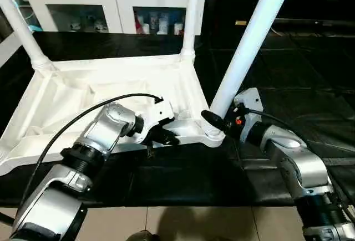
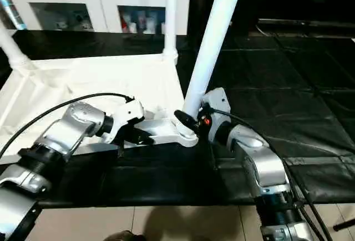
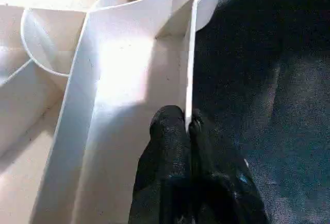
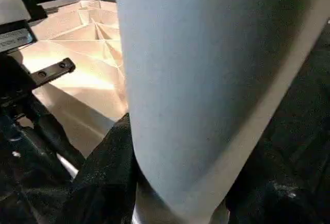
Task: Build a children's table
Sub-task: Insert table leg to table base
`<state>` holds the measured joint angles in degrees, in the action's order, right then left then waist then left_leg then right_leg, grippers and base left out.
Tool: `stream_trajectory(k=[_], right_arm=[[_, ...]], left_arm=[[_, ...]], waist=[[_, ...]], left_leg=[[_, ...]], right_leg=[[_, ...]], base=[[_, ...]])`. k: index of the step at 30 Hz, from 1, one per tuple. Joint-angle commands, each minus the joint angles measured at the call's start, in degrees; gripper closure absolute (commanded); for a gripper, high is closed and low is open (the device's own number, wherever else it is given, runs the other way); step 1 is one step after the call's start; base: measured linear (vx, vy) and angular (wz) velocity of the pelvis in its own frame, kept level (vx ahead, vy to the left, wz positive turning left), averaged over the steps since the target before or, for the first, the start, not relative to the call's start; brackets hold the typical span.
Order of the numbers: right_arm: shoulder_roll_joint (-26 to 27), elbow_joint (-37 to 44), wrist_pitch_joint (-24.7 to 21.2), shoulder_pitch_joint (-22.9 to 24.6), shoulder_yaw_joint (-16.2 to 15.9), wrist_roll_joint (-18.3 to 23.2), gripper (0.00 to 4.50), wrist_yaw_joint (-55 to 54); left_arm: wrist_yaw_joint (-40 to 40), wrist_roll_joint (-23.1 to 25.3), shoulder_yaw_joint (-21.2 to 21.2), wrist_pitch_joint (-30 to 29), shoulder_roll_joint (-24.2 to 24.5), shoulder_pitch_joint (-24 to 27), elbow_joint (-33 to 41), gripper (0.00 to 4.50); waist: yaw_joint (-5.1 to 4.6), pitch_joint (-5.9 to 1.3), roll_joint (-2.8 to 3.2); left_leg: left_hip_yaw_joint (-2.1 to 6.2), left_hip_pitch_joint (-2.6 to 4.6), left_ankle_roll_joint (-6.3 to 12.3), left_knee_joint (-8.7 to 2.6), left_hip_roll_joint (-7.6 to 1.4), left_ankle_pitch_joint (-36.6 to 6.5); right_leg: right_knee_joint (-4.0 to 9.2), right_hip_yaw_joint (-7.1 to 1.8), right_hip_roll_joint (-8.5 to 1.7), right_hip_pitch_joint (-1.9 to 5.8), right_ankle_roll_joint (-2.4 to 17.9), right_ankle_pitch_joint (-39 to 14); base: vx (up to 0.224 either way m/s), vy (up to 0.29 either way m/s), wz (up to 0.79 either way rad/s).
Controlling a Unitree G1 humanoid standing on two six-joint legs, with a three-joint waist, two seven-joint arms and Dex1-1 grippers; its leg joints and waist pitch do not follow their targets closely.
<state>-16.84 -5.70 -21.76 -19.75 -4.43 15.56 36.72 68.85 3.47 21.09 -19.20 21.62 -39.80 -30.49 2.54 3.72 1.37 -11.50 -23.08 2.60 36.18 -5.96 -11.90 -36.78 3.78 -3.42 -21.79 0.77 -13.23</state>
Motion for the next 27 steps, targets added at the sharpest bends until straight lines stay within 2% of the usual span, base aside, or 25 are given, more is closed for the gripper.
stream_trajectory(k=[1, 2, 3, 5, 6, 8, 9, 10, 11, 15, 20, 26, 27], right_arm=[[-0.03, -0.75, 0.22, -0.12, 0.15, -0.20, 2.56, 0.02], [-0.04, -0.74, 0.24, -0.07, 0.14, -0.18, 2.56, 0.04], [-0.07, -0.69, 0.24, 0.01, 0.15, -0.17, 2.56, 0.06], [-0.16, -0.48, 0.18, 0.17, 0.24, -0.11, 2.56, 0.08], [-0.29, -0.16, 0.03, 0.36, 0.42, -0.04, 2.56, 0.03], [-0.39, 0.01, -0.03, 0.50, 0.53, -0.01, 2.56, 0.02], [-0.43, 0.07, -0.05, 0.57, 0.58, -0.01, 2.56, 0.00], [-0.45, 0.23, -0.08, 0.73, 0.60, -0.01, 2.56, -0.03], [-0.47, 0.40, -0.10, 0.88, 0.60, -0.01, 2.56, -0.06], [-0.39, 0.87, -0.29, 1.25, 0.55, -0.01, 2.56, -0.24], [-0.27, 0.94, -0.38, 1.27, 0.41, -0.04, 2.56, -0.22], [-0.13, 0.83, -0.32, 1.13, 0.22, -0.14, 2.56, -0.13], [-0.12, 0.83, -0.32, 1.13, 0.21, -0.15, 2.56, -0.12]], left_arm=[[-0.19, -1.13, -1.33, 3.51, 0.32, 0.48, 0.85, 4.50], [-0.63, -1.64, -1.90, 5.11, -0.29, 0.56, 0.68, 4.50], [-1.06, -1.96, -2.23, 5.52, -0.74, 0.54, 0.63, 4.50], [-1.36, -2.31, -2.41, 4.74, -1.16, 0.40, 0.72, 4.06], [-1.28, -2.55, -2.41, 4.92, -1.46, 0.16, 0.67, 4.06], [-1.69, -2.33, -2.35, 6.18, -1.69, 0.00, 0.43, 3.92], [-1.95, -2.16, -2.30, 6.82, -1.82, -0.09, 0.24, 3.90], [-2.04, -2.09, -2.25, 7.11, -1.98, -0.24, -0.05, 3.90], [-1.89, -2.13, -2.19, 7.27, -2.12, -0.38, -0.41, 3.90], [-1.05, -2.27, -2.14, 7.93, -2.49, -0.99, -2.05, 3.90], [-0.60, -2.38, -2.23, 8.97, -2.79, -1.61, -3.78, 3.90], [-0.20, -1.30, -1.43, 10.85, -3.02, -2.91, -7.34, 3.90], [-0.09, -1.32, -1.40, 10.75, -3.03, -2.95, -7.44, 3.62]], waist=[[0.37, -4.13, -0.02], [0.35, -4.16, -0.03], [0.40, -4.20, 0.25], [0.43, -4.19, 0.28], [0.54, -4.19, 0.47], [0.71, -4.18, 0.46], [0.85, -4.14, 0.31], [0.97, -4.13, 0.55], [1.00, -4.13, 0.36], [0.91, -4.14, 0.53], [0.99, -4.13, 0.47], [1.02, -4.15, 0.62], [0.99, -4.11, 0.58]], left_leg=[[4.22, 1.81, 1.85, -4.91, -8.49, -6.28], [4.26, 1.82, 1.87, -4.97, -8.58, -6.53], [4.29, 1.90, 1.74, -4.93, -8.60, -6.52], [4.26, 2.08, 1.46, -5.06, -8.67, -6.96], [4.22, 2.06, 1.19, -5.04, -8.62, -7.04], [4.17, 2.12, 0.71, -5.07, -8.60, -7.64], [4.16, 2.08, 0.61, -5.05, -8.55, -8.14], [4.20, 2.07, 0.46, -5.03, -8.55, -8.33], [4.21, 1.99, 0.34, -5.06, -8.56, -8.37], [4.31, 2.14, -0.02, -5.28, -8.62, -8.71], [4.34, 2.12, -0.53, -5.27, -8.60, -9.32], [4.33, 2.11, -0.37, -5.22, -8.59, -9.41], [4.34, 2.17, -0.55, -5.31, -8.64, -9.85]], right_leg=[[3.63, -4.15, -8.25, 2.44, 18.10, 4.89], [3.63, -4.15, -8.25, 2.44, 18.04, 4.86], [3.54, -4.11, -8.27, 2.40, 18.15, 5.32], [3.47, -4.07, -8.10, 2.28, 18.15, 5.39], [3.45, -4.11, -8.18, 2.28, 18.32, 5.69], [3.50, -4.11, -8.21, 2.28, 18.63, 5.72], [3.67, -4.16, -8.25, 2.34, 18.56, 5.32], [3.65, -4.19, -8.30, 2.34, 18.50, 5.12], [3.70, -4.24, -8.35, 2.43, 18.28, 5.11], [3.53, -4.13, -8.02, 2.30, 18.02, 5.21], [3.63, -4.19, -8.25, 2.38, 18.21, 4.99], [3.66, -4.20, -8.33, 2.40, 18.26, 5.33], [3.69, -4.20, -8.27, 2.35, 18.26, 5.03]], base=[[0.000, 0.000, 0.00], [0.000, 0.000, 0.00], [0.000, 0.000, 0.00], [0.000, 0.000, 0.00], [0.000, 0.000, 0.00], [0.000, 0.000, 0.00], [0.000, 0.000, 0.00], [0.000, 0.000, 0.00], [0.000, 0.000, 0.00], [0.000, 0.000, 0.00], [0.000, 0.000, 0.00], [0.000, 0.000, 0.00], [0.000, 0.000, 0.00]])
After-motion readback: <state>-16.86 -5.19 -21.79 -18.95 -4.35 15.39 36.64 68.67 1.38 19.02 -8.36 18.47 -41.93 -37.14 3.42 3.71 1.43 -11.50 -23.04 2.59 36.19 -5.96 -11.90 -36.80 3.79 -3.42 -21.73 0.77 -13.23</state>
